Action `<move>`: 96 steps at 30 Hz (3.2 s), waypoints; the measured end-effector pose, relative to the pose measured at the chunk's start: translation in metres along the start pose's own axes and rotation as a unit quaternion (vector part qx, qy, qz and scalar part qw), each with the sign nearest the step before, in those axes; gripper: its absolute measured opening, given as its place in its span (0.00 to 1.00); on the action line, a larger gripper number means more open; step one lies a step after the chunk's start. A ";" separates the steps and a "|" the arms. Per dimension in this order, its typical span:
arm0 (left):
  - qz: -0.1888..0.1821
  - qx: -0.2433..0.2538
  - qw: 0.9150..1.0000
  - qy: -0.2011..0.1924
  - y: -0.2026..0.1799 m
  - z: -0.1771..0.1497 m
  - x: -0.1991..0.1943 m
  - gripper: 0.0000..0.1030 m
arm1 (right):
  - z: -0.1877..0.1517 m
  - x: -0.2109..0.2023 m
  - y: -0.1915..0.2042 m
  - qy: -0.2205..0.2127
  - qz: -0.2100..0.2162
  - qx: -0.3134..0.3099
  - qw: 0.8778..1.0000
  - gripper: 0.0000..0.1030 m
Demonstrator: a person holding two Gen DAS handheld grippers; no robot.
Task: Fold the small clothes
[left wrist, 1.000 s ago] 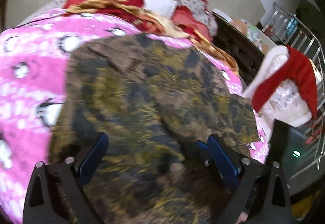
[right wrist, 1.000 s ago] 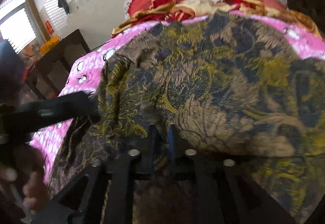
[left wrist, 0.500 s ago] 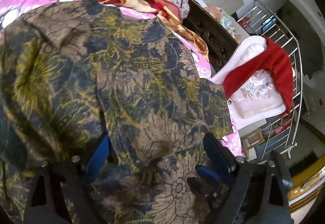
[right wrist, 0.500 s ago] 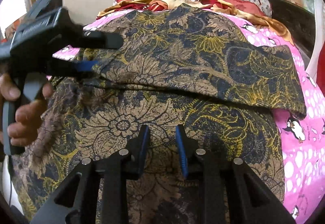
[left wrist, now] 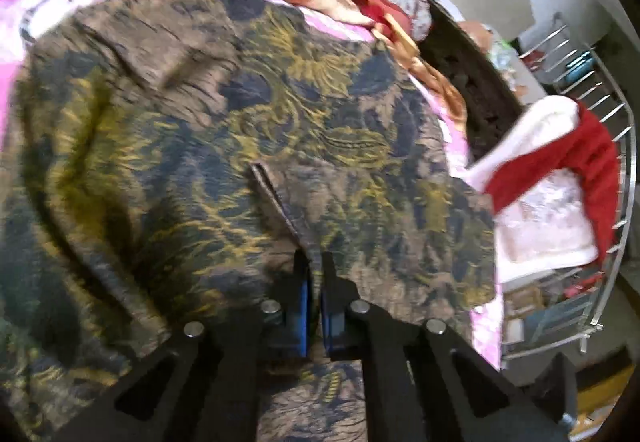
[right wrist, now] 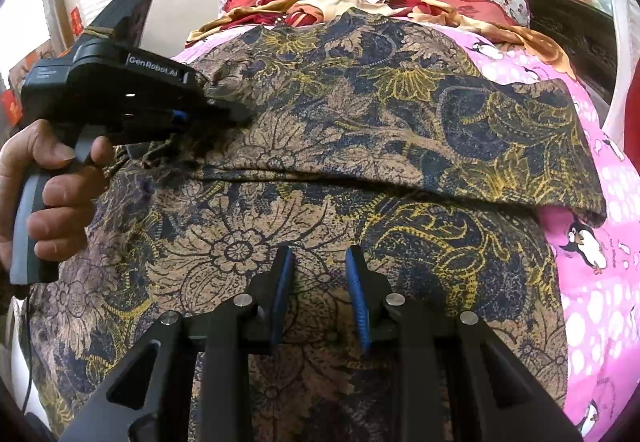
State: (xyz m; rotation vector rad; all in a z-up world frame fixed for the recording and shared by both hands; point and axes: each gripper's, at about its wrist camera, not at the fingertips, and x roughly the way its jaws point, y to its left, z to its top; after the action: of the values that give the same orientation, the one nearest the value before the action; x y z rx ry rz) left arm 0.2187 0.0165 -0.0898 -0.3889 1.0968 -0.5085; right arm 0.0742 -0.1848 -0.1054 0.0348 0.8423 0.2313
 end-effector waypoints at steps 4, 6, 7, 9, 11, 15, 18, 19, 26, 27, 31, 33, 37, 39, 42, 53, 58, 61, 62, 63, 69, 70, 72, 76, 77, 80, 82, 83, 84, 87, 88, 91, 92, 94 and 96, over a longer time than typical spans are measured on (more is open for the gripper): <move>-0.032 0.028 0.998 -0.055 -0.018 -0.002 -0.056 0.04 | 0.000 0.000 0.001 -0.001 -0.002 -0.001 1.000 0.31; -0.031 0.043 0.995 -0.082 -0.021 -0.001 -0.083 0.04 | 0.000 0.000 0.002 0.000 -0.005 -0.003 1.000 0.31; -0.016 0.050 0.994 -0.095 -0.017 0.001 -0.098 0.04 | 0.000 0.000 0.002 0.000 -0.006 -0.004 1.000 0.31; 0.024 0.049 0.993 -0.105 -0.001 0.008 -0.113 0.04 | 0.000 0.000 0.002 0.000 -0.008 -0.006 1.000 0.31; 0.051 0.036 0.993 -0.103 0.020 0.011 -0.119 0.04 | 0.000 0.000 0.003 0.000 -0.009 -0.007 1.000 0.31; 0.088 0.025 0.992 -0.084 0.048 0.006 -0.107 0.04 | 0.000 0.001 0.003 0.001 -0.010 -0.007 1.000 0.31; 0.134 0.031 0.987 -0.083 0.062 -0.002 -0.098 0.05 | 0.000 0.001 0.003 0.003 -0.013 -0.008 1.000 0.32; 0.136 0.021 0.987 -0.083 0.066 -0.003 -0.096 0.05 | 0.000 0.001 0.004 0.003 -0.013 -0.008 1.000 0.33; 0.174 -0.007 0.980 -0.100 0.088 -0.013 -0.093 0.05 | 0.001 0.002 0.003 0.010 0.008 -0.006 1.000 0.45; 0.185 -0.013 0.977 -0.105 0.092 -0.013 -0.094 0.05 | 0.001 0.002 0.003 0.010 0.011 -0.007 1.000 0.48; 0.185 -0.021 0.976 -0.110 0.101 -0.011 -0.100 0.10 | 0.003 0.000 0.003 0.021 0.021 -0.002 1.000 0.49; 0.183 -0.002 0.974 -0.131 0.092 -0.013 -0.116 0.18 | 0.008 -0.015 -0.005 0.013 0.030 0.020 0.999 0.42; 0.141 0.040 0.969 -0.200 0.059 -0.019 -0.139 0.71 | 0.027 -0.055 -0.047 -0.080 -0.044 0.058 0.994 0.31; 0.125 0.060 0.966 -0.219 0.039 -0.020 -0.131 0.73 | 0.043 -0.051 -0.068 -0.073 -0.061 0.075 0.993 0.12; 0.153 0.068 0.970 -0.179 0.033 -0.018 -0.097 0.71 | 0.062 -0.025 -0.072 -0.038 -0.069 0.038 0.996 0.12; 0.204 0.060 0.972 -0.103 0.053 -0.024 -0.047 0.42 | 0.054 0.019 -0.101 0.047 -0.032 0.045 0.997 0.11; 0.185 0.043 0.968 -0.161 0.036 -0.007 -0.071 0.50 | 0.102 -0.010 -0.113 -0.035 -0.051 0.087 0.994 0.11; 0.211 0.055 0.965 -0.147 0.028 0.008 -0.049 0.51 | 0.124 0.015 -0.126 -0.020 -0.053 0.115 0.992 0.11; 0.223 0.057 0.964 -0.133 0.032 0.011 -0.036 0.51 | 0.127 0.032 -0.130 -0.001 -0.055 0.115 0.992 0.11; 0.238 0.059 0.963 -0.114 0.039 0.011 -0.022 0.51 | 0.126 0.043 -0.133 0.008 -0.066 0.114 0.991 0.11; 0.221 0.063 0.965 -0.124 0.051 0.000 -0.015 0.52 | 0.117 0.061 -0.146 0.029 -0.064 0.111 0.991 0.11; 0.219 0.064 0.966 -0.123 0.051 0.000 -0.015 0.55 | 0.121 0.059 -0.144 0.032 -0.069 0.101 0.992 0.11; 0.216 0.070 0.966 -0.121 0.050 -0.001 -0.015 0.59 | 0.126 0.041 -0.138 0.020 -0.079 0.094 0.992 0.11; 0.217 0.078 0.966 -0.118 0.046 -0.001 -0.016 0.65 | 0.105 0.008 -0.099 0.000 -0.045 0.055 0.997 0.11; 0.214 0.078 0.967 -0.118 0.047 -0.001 -0.016 0.65 | 0.092 0.010 -0.093 0.013 -0.043 0.049 0.998 0.11; 0.205 0.080 0.969 -0.114 0.048 -0.001 -0.017 0.70 | 0.060 0.031 -0.091 0.031 -0.054 0.049 0.997 0.11; 0.219 0.086 0.966 -0.105 0.043 0.002 -0.020 0.67 | 0.059 0.028 -0.095 0.018 -0.044 0.063 0.997 0.11; 0.227 0.085 0.963 -0.115 0.038 0.002 -0.032 0.64 | 0.062 0.029 -0.098 0.029 -0.039 0.074 0.996 0.11; 0.224 0.083 0.962 -0.129 0.034 0.001 -0.042 0.64 | 0.066 0.029 -0.100 0.042 -0.037 0.083 0.995 0.11; 0.217 0.075 0.963 -0.144 0.028 -0.011 -0.064 0.71 | 0.078 0.009 -0.087 0.035 -0.080 0.081 0.993 0.13; 0.215 0.069 0.965 -0.133 0.028 -0.016 -0.062 0.72 | 0.081 0.003 -0.077 0.018 -0.080 0.069 0.994 0.13; 0.220 0.067 0.967 -0.107 0.031 -0.028 -0.042 0.72 | 0.080 0.007 -0.049 0.010 -0.067 0.047 0.997 0.17; 0.233 0.071 0.965 -0.099 0.034 -0.033 -0.031 0.73 | 0.077 0.018 -0.042 0.024 -0.064 0.039 0.997 0.20; 0.245 0.085 0.959 -0.113 0.031 -0.042 -0.027 0.76 | 0.064 0.037 -0.037 0.024 -0.078 0.022 0.996 0.21; 0.259 0.100 0.954 -0.113 0.025 -0.044 -0.024 0.80 | 0.057 0.033 -0.038 -0.002 -0.075 0.031 0.997 0.21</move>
State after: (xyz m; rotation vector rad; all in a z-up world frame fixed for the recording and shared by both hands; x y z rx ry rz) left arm 0.1744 0.0487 -0.1035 0.0272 0.8701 -0.0998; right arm 0.1452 -0.2107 -0.0962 0.0292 0.8433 0.0643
